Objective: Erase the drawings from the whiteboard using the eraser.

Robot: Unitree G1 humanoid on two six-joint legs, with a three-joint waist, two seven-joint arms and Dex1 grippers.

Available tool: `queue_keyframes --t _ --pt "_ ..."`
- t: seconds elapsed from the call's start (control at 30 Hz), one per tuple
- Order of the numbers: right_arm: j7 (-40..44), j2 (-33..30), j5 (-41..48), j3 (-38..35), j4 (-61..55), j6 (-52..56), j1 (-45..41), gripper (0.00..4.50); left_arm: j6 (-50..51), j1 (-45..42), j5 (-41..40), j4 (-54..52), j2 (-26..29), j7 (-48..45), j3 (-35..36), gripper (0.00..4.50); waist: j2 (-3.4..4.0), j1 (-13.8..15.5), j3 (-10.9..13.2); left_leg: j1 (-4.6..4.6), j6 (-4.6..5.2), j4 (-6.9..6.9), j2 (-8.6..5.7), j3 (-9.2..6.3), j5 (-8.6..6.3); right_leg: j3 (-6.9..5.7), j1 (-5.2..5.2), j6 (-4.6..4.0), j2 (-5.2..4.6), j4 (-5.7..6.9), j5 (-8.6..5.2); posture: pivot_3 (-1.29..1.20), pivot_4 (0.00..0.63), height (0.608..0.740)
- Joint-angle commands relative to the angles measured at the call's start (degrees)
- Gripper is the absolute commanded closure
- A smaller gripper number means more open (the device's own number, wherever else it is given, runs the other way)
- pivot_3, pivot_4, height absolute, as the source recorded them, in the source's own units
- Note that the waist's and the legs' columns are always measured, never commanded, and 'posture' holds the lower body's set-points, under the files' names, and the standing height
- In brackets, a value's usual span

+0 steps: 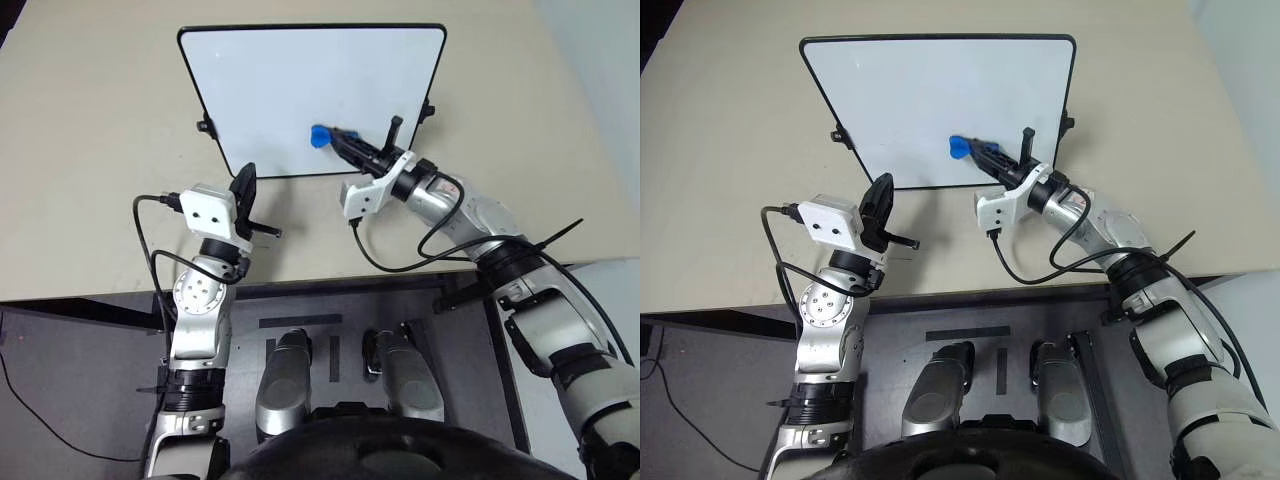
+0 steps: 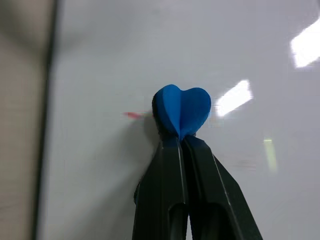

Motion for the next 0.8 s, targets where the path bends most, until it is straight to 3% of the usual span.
queue_keyframes --t 0.03,0.3,0.53,0.8 --pt "-3.3 -1.3 0.3 -5.3 -2.5 3.8 -2.4 4.48 -1.0 -0.7 0.0 -1.2 0.0 -0.3 -0.1 4.5 0.0 0.0 0.0 0.0 0.0 0.0 0.0 0.0 0.0 0.0 0.0 0.0 0.0 0.0 0.0 0.0 0.15 0.74" --pt "-0.5 -0.1 1.8 -3.7 -2.6 3.5 -1.4 4.48 -1.3 -1.2 0.1 -0.5 -0.2 -0.5 -0.2 4.5 -0.01 0.0 0.0 0.0 0.0 0.0 0.0 0.01 0.0 0.0 0.0 0.03 0.0 0.0 -0.01 0.0 0.15 0.74" --pt "8.1 3.8 3.3 1.7 3.7 0.8 -1.3 4.48 -1.4 -1.5 0.2 -0.3 -0.2 -0.7 0.0 4.5 -0.02 -0.5 0.0 0.1 -0.01 -0.04 0.04 0.04 -0.01 0.0 0.01 0.04 0.06 -0.01 -0.02 0.0 0.15 0.74" --pt "9.1 7.6 2.4 4.3 11.7 -0.5 -4.3 4.48 -1.5 -1.3 0.3 -0.6 -0.3 -0.5 0.1 4.5 -0.02 -0.5 0.0 0.05 -0.03 -0.08 0.06 0.04 -0.02 0.0 -0.01 -0.15 0.06 -0.07 0.09 0.0 0.15 0.74"
